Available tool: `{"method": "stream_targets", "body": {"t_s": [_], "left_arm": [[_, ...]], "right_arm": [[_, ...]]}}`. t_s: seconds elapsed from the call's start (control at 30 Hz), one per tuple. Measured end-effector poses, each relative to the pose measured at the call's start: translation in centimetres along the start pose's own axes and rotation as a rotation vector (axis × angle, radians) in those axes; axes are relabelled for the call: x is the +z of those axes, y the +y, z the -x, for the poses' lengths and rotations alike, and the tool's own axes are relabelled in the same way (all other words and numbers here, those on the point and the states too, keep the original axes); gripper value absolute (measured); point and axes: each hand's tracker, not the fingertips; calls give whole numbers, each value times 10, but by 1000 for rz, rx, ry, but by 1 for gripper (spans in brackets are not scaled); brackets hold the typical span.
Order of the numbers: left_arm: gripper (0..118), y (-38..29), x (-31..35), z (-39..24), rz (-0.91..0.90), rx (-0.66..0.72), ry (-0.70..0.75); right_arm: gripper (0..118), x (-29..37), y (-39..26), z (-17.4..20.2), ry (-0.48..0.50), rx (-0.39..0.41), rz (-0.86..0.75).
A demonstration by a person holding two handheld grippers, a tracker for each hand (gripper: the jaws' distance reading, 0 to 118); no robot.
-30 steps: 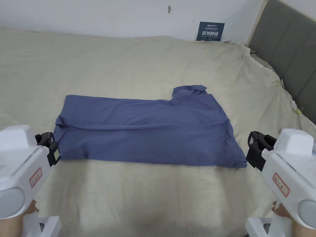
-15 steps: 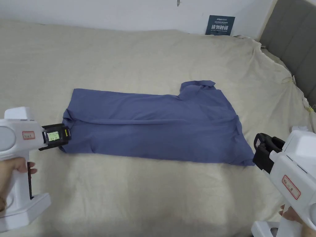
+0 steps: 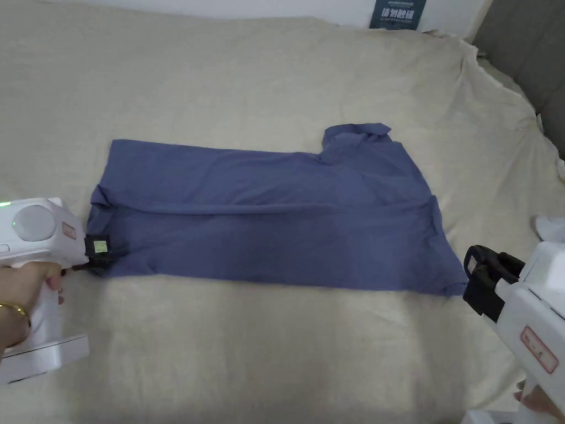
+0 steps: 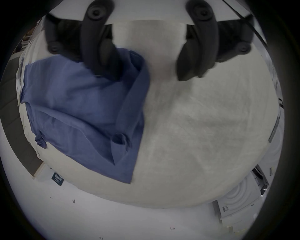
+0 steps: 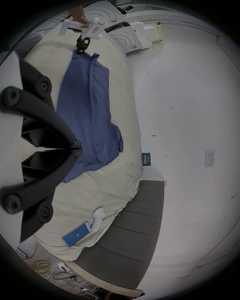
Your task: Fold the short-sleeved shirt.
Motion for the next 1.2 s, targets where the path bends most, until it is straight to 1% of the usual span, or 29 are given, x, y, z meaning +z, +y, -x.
{"method": "stream_targets", "body": {"t_s": [0.03, 0.07, 0.1, 0.13, 0.17, 0.2, 0.3, 0.33, 0.4, 0.47, 0.5, 0.53, 0.57, 0.6, 0.63, 0.67, 0.7, 0.77, 0.8, 0.9, 0.93, 0.97, 1.0, 1.03, 1.07, 1.13, 1.17, 1.2], "left_arm": [[48, -3, 2, -1, -23, -10, 8], [30, -5, 5, -3, -48, -28, -5], [0, -8, 6, -5, -53, -40, -49], [0, -11, 6, -7, -32, -38, -92], [0, -12, 5, -9, -26, -49, -38], [0, -13, 6, -10, -46, -93, -32], [0, -4, 17, -3, -35, -66, -52], [0, -1, 24, 0, -64, -45, -63], [0, 2, 37, 2, -110, -42, -78], [0, 6, 47, 4, -134, -54, -89], [0, 7, 51, 2, -143, -60, -93], [0, 7, 54, 0, -152, -63, -94], [0, 7, 56, -1, -161, -67, -94], [0, 7, 58, -2, -165, -67, -94], [0, 6, 58, -2, -168, -65, -97], [0, 6, 58, -2, -167, -62, -99], [0, 5, 57, -1, -166, -60, -99], [0, 4, 55, -1, -158, -58, -94], [0, 3, 53, -1, -153, -58, -89], [0, 1, 44, 0, -133, -53, -71], [0, 0, 41, 0, -125, -50, -65], [0, 0, 39, 0, -120, -48, -60], [0, -1, 36, 0, -114, -46, -56], [0, -1, 33, -1, -107, -45, -51], [0, -1, 29, -1, -101, -46, -44], [0, -2, 23, -1, -81, -48, -30], [0, -1, 20, -1, -62, -49, -25], [0, 0, 19, 0, -50, -49, -20]], "right_arm": [[0, -2, 0, 0, 0, 1, 5], [0, -4, -1, 0, -2, 2, 10], [0, -7, -1, 0, -1, 2, 15], [0, -9, -1, 1, 2, 2, 21], [0, -12, -1, 1, 6, 0, 28], [0, -15, -1, 1, 9, -3, 33], [0, -23, 9, 4, 20, -1, 53], [0, -30, 15, 0, 17, 0, 78], [0, -49, 29, -7, 4, -22, 153], [0, -79, 41, -19, -9, -61, 275], [0, -93, 43, -26, -5, -98, 291], [0, -108, 47, -31, -9, -108, 335], [4, -124, 50, -35, -25, -93, 411], [31, -136, 50, -36, -37, -85, 445], [66, -148, 49, -38, -39, -63, 479], [98, -159, 48, -39, -21, -52, 526], [114, -169, 44, -40, -37, -44, 563], [110, -181, 37, -42, -69, -47, 613], [110, -187, 33, -45, -74, -58, 607], [109, -201, 19, -50, -109, -82, 661], [105, -204, 13, -54, -125, -100, 674], [96, -206, 10, -55, -125, -106, 685], [75, -206, 5, -56, -106, -126, 696], [59, -206, 0, -55, -64, -157, 708], [45, -205, -5, -55, -35, -175, 704], [19, -202, -4, -49, -46, -153, 681], [9, -202, -1, -49, -14, -157, 687], [9, -201, 4, -49, -17, -158, 699]]}}
